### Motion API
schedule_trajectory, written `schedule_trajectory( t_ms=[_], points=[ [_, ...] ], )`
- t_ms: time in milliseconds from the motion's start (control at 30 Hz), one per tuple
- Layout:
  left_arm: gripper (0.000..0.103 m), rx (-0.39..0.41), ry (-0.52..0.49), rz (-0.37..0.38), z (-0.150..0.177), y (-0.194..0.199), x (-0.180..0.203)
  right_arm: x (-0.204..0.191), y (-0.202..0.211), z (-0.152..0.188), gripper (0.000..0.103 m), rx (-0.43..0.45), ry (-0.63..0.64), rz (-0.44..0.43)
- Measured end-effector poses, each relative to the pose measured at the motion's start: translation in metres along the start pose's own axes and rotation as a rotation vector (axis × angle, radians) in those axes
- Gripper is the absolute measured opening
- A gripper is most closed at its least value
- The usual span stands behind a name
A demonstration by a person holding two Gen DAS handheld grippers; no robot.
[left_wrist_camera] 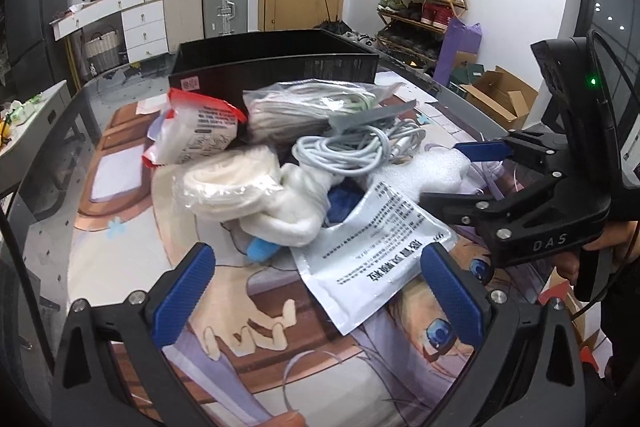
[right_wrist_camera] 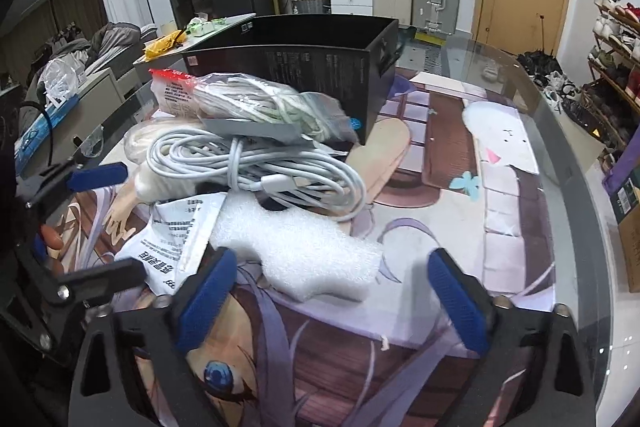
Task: Organize soft objects
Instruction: 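Grasp the white foam block with the right tool while the left tool grasps the white printed sachet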
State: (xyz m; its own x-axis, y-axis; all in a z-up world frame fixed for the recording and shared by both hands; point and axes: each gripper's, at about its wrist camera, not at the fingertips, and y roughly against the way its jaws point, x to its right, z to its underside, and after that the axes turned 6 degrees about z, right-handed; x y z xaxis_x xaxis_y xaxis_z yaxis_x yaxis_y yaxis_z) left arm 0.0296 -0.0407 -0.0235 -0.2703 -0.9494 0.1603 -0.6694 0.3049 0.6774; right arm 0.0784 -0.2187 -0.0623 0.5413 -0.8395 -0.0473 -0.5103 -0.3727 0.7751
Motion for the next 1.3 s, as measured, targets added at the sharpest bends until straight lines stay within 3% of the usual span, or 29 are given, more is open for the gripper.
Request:
schedule_trajectory(
  t_ms=[267, 533, 667, 900, 1067, 1300],
  points=[
    [0.103, -0.030, 0.001, 0.044, 0.000, -0.009, 0.006, -0.009, 0.009, 0.004, 0.070, 0.021, 0.022, -0.040],
    [0.101, -0.048, -0.007, 0.086, 0.001, -0.015, 0.014, -0.007, 0.013, 0.008, 0.057, 0.040, 0.048, -0.005],
    [0.100, -0.044, 0.004, 0.098, 0.001, -0.014, 0.012, -0.003, 0.017, 0.012, 0.056, 0.045, 0.053, 0.016],
    [0.085, -0.043, -0.031, 0.089, 0.003, -0.011, 0.012, 0.007, 0.027, 0.021, 0.056, 0.051, 0.020, 0.039],
    [0.085, -0.066, -0.078, 0.184, 0.003, -0.007, 0.022, 0.022, 0.033, 0.026, 0.056, 0.056, -0.022, 0.063],
    [0.085, -0.065, -0.077, 0.145, -0.002, -0.009, 0.021, 0.034, 0.044, 0.027, 0.055, 0.084, -0.056, 0.090]
  ],
)
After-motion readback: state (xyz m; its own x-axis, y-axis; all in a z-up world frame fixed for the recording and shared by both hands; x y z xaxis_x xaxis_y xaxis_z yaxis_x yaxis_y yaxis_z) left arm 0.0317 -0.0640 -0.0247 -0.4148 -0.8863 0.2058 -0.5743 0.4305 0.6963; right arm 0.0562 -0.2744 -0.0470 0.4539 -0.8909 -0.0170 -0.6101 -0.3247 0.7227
